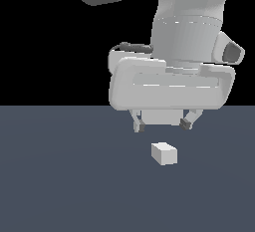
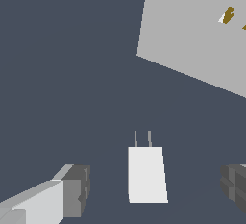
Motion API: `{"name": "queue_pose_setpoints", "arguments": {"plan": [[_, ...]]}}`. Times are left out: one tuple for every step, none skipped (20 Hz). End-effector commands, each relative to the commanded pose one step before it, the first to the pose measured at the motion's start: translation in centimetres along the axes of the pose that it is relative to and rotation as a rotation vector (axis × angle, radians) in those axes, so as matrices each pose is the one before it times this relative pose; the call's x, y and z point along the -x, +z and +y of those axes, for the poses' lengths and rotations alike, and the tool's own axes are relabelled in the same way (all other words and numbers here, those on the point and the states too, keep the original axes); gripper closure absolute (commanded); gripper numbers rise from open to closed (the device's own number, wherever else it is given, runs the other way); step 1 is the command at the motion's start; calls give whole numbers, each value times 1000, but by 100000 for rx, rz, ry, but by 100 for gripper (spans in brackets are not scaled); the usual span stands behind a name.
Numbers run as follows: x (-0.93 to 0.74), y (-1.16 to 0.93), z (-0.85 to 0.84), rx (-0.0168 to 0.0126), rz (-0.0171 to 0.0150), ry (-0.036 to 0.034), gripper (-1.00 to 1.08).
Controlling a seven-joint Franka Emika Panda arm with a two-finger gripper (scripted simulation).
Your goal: Plug the charger into the wall socket.
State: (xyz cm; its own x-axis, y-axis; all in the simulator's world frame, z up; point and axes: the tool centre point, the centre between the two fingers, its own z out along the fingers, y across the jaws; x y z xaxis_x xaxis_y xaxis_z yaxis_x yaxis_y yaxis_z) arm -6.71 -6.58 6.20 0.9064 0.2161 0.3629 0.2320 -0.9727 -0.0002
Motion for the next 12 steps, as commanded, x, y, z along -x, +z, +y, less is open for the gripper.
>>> {"name": "queue_pose_setpoints", "arguments": {"plan": [[49,95,8,4,-23,15,-92],[53,118,0,0,0,0,-92],[74,165,0,0,0,0,-92],[90,222,-18,39,-35,-45,-92],[114,257,0,0,0,0,-92],[133,303,0,0,0,0,-92],[150,362,-13,41,-41,-37,-92],[169,395,0,0,0,0,-92],[184,440,0,0,0,0,-92],[177,452,-15,38,-40,-41,-92],[155,392,0,0,0,0,-92],[133,346,0,0,0,0,-92]]}}
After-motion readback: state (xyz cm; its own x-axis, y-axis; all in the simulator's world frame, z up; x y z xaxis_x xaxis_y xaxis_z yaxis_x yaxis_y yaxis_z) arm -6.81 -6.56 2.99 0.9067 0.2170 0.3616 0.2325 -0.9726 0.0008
